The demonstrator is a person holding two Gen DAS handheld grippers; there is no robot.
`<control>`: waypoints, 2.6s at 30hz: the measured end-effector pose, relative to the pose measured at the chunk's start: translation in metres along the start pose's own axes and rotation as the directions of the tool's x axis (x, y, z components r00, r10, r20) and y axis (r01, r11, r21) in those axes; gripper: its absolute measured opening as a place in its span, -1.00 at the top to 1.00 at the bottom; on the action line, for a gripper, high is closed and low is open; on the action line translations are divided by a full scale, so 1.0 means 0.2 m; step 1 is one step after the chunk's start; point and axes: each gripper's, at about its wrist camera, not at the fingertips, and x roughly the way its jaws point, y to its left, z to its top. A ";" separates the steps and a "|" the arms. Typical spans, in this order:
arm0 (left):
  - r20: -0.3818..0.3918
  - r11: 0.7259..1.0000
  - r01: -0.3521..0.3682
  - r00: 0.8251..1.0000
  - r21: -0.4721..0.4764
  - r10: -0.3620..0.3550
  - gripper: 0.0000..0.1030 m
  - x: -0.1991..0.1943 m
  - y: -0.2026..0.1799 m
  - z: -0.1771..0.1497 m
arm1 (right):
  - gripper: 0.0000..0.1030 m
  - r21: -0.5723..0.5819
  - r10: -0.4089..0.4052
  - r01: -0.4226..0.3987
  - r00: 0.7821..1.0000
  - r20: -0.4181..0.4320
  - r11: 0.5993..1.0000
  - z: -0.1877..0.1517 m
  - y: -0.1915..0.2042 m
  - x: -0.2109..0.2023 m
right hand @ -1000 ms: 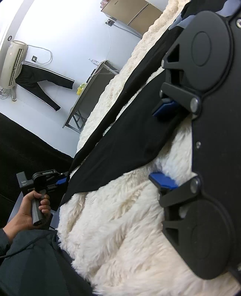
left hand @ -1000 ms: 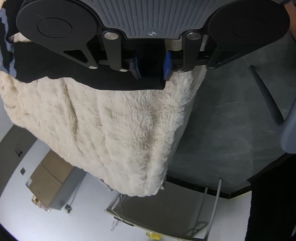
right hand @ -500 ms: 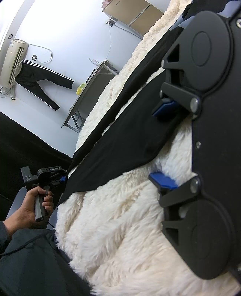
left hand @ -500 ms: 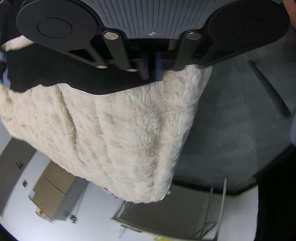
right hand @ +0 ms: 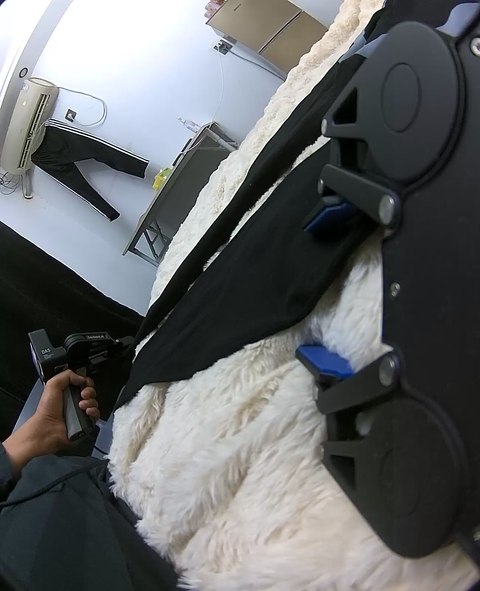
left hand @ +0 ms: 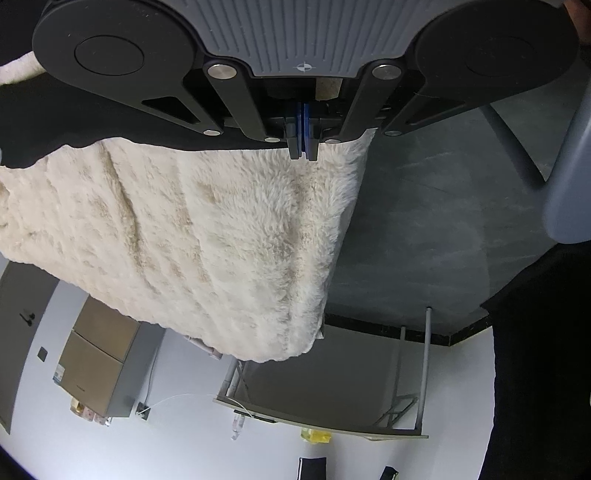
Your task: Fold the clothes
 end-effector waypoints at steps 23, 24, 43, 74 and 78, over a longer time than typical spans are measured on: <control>-0.018 0.908 0.129 0.989 -0.400 -0.148 -0.24 0.01 0.32 -0.05 | -0.28 -0.008 -0.008 0.008 1.000 0.006 1.000 0.00 0.00 -0.01; -0.044 0.917 0.120 0.988 -0.380 -0.147 -0.24 0.04 0.30 -0.05 | -0.28 -0.008 -0.008 0.008 1.000 0.005 1.000 0.00 0.00 -0.01; -0.050 0.938 -0.088 0.996 -0.336 0.076 0.68 0.03 0.31 0.00 | -0.29 -0.024 -0.024 0.024 1.000 0.015 0.999 0.00 0.02 -0.03; 0.266 0.514 0.301 0.953 -0.803 -0.142 0.83 -0.07 0.10 -0.45 | -0.29 -0.042 -0.038 0.039 0.999 0.019 0.998 0.00 0.05 -0.03; 0.407 0.526 0.409 0.905 -0.746 -0.126 0.94 -0.17 0.09 -0.41 | -0.29 -0.046 -0.041 0.042 0.999 0.021 0.998 0.00 0.05 -0.03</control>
